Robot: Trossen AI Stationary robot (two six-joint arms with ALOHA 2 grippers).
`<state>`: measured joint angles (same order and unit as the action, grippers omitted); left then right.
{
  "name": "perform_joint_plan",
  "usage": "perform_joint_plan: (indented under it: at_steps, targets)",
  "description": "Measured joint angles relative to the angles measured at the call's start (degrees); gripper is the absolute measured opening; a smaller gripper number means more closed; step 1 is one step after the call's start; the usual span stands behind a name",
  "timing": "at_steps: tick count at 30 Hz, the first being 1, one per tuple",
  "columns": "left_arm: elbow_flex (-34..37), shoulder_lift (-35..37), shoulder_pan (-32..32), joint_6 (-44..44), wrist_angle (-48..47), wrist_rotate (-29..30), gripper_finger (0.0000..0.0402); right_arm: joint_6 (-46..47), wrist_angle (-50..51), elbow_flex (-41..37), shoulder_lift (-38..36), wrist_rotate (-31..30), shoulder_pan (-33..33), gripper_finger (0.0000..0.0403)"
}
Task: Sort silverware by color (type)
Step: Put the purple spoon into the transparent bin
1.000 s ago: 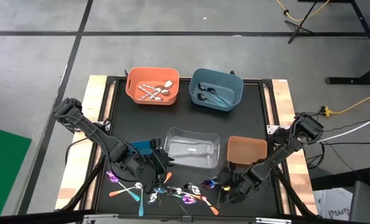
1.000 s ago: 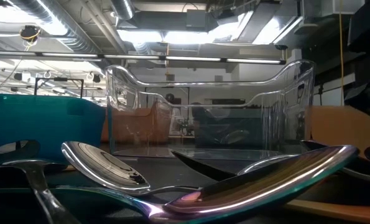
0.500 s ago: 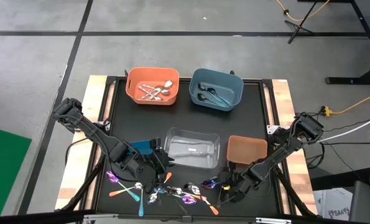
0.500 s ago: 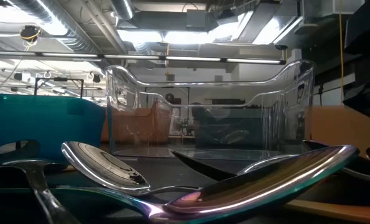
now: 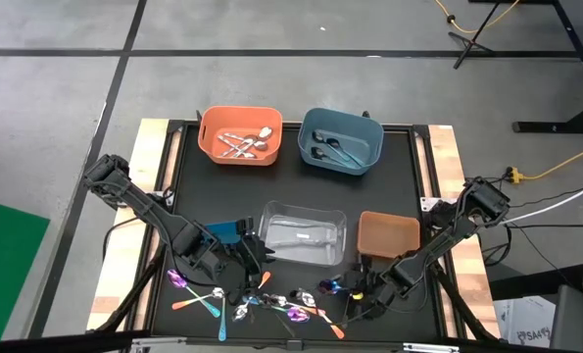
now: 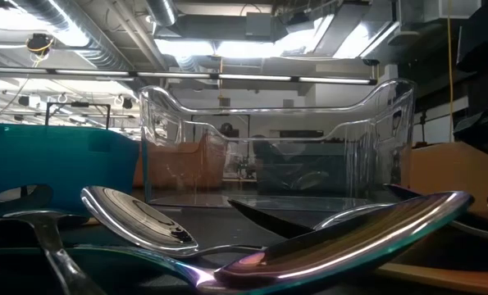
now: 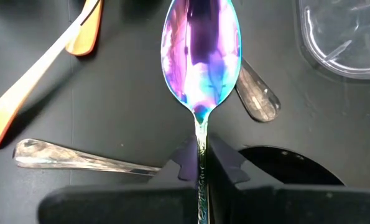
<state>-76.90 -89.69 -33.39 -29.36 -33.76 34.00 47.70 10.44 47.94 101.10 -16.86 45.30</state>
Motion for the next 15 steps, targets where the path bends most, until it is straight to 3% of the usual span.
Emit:
perform_joint_plan:
  at_steps: [15]
  targets:
    - [0.0, 0.0, 0.0, -0.02, 0.0, 0.0, 0.0075, -0.15, -0.05, 0.0, -0.5, -0.02, 0.04, 0.0003]
